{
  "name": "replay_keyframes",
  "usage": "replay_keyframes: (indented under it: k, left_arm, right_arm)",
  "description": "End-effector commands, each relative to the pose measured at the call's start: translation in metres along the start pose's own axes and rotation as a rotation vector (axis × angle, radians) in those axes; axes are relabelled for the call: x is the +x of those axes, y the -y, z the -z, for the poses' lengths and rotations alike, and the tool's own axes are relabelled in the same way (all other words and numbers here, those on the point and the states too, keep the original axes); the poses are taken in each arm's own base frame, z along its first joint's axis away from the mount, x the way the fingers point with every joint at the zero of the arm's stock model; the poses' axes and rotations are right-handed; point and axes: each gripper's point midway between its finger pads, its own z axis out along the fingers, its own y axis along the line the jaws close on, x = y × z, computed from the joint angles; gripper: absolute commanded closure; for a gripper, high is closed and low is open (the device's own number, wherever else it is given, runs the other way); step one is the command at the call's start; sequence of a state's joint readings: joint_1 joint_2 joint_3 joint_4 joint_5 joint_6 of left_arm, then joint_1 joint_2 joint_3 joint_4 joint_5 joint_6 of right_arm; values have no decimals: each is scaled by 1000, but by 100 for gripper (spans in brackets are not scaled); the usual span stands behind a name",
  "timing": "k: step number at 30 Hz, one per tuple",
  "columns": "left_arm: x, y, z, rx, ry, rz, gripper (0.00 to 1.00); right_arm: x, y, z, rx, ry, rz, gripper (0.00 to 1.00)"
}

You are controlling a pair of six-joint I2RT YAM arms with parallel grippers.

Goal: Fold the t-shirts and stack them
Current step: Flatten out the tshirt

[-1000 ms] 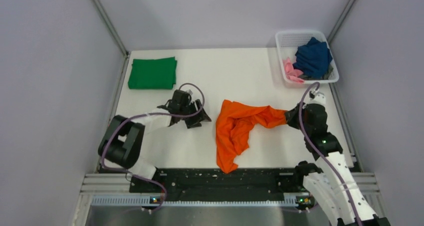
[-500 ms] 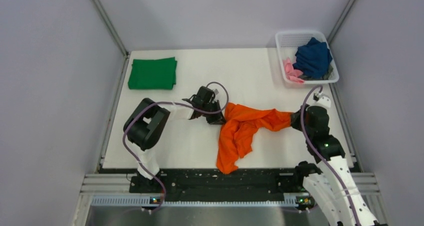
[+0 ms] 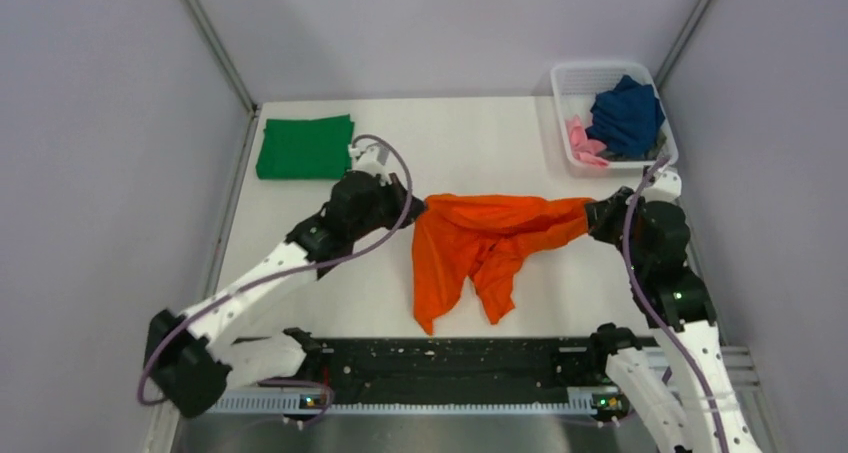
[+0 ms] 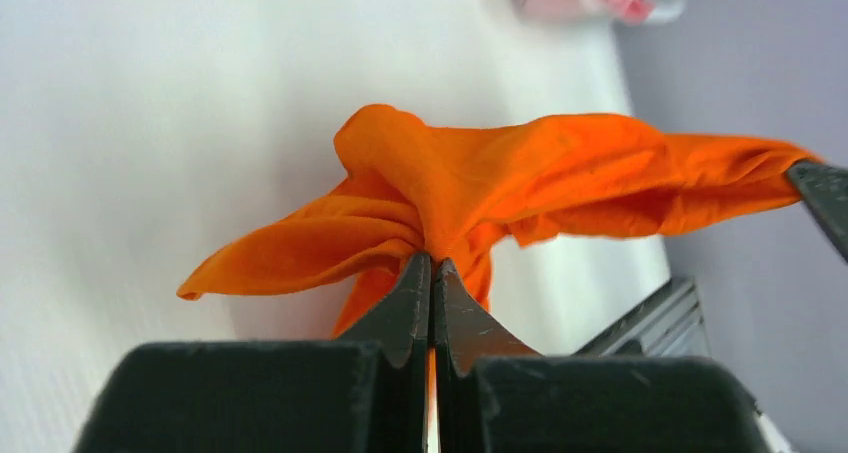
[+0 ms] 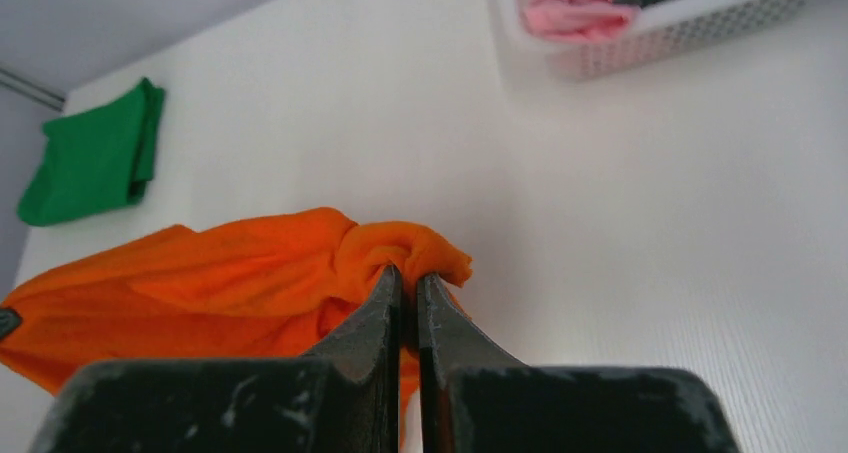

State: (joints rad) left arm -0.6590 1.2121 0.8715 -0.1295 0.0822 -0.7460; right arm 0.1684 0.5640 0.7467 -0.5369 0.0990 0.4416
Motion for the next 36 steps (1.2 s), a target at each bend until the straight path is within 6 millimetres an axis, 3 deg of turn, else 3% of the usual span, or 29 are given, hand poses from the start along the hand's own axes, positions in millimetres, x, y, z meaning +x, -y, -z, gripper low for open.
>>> replay_keyframes:
  k: [1,5,10,14,17,20,23,25,29,33,36]
  left_arm:
    - [-64,9,73,-78,299,-77,100]
    - [-100,47,147,50,464,-113,100]
    - [-123,120,253,374,588,-196,100]
    - [-132,162,326,564,668,-260,100]
    - [-137,190,372,686,706,-321,100]
    - [-138,206,392,753,706,-367,100]
    - [-147,207,384,713,705,-372,100]
    - [-153,202,364,652,691,-362,100]
    - [-164,166,296,423,665,-316,100]
    - [-166,83,202,43,667,-240,100]
    - [-146,-6,134,-315,623,-172,100]
  right_arm:
    - [-69,-55,42,-239,182,30,100]
    - [-124,-92,99,-399,331,45,100]
    - [-191,-133,204,-616,550,76,100]
    - [-218,-164,283,-811,652,144,100]
    - [-238,-173,329,-870,737,171,100]
    - [-259,-168,342,-813,803,145,100]
    - [-274,-164,333,-751,828,137,100]
    - [-279,-164,313,-712,810,143,100]
    - [-283,-147,230,-524,734,111,100]
    - [-260,-110,120,-288,667,103,100]
    - [-214,-81,28,-160,582,114,100]
